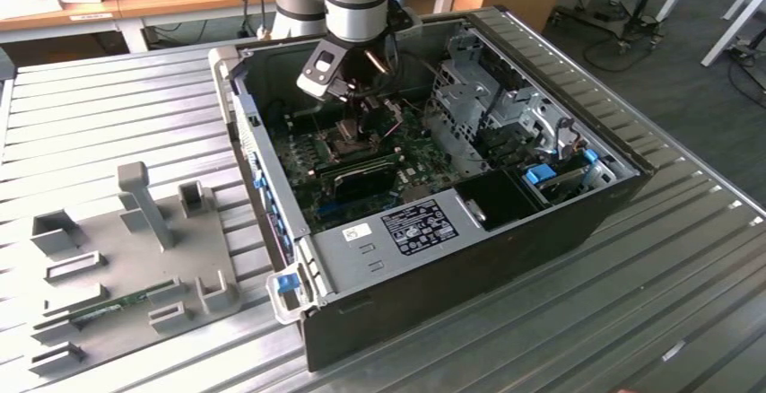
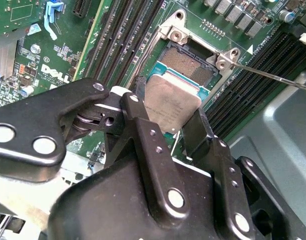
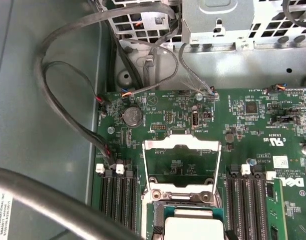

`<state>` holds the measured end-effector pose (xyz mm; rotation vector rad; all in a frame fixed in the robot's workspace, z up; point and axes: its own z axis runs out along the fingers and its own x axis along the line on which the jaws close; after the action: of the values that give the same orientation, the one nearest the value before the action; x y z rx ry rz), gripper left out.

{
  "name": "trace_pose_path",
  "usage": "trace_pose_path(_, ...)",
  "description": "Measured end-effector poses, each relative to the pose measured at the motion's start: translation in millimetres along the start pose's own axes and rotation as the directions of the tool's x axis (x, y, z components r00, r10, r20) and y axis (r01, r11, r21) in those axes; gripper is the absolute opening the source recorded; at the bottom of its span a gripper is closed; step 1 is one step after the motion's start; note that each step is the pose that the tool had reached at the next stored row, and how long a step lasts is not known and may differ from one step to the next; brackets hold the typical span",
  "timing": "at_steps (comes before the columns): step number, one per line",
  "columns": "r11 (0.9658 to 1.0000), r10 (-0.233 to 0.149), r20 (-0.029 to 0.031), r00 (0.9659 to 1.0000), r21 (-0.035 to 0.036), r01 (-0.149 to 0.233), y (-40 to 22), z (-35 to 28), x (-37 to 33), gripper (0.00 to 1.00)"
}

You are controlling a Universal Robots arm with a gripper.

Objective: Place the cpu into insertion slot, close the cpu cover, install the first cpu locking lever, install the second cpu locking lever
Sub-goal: 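Place the cpu into insertion slot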

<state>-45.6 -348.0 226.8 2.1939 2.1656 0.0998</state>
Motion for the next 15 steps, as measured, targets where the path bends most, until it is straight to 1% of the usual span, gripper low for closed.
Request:
trace_pose_path(5, 1.0, -0.01, -0.0007, 1.0, 0.0001, 0.01, -0.6, 2.2, -0.1, 0.54)
trace_pose_path(10, 0.9999, -0.011, -0.0008, 0.9999, 0.0002, 0.011, -0.7, 2.2, 0.0, 0.54)
trace_pose_path(13, 0.9997, -0.024, -0.002, 0.9997, 0.0001, 0.024, -0.7, 2.4, 0.0, 0.54)
trace_pose_path(15, 0.9997, -0.024, -0.0022, 0.9997, 0.0001, 0.024, -0.7, 2.6, 0.0, 0.54)
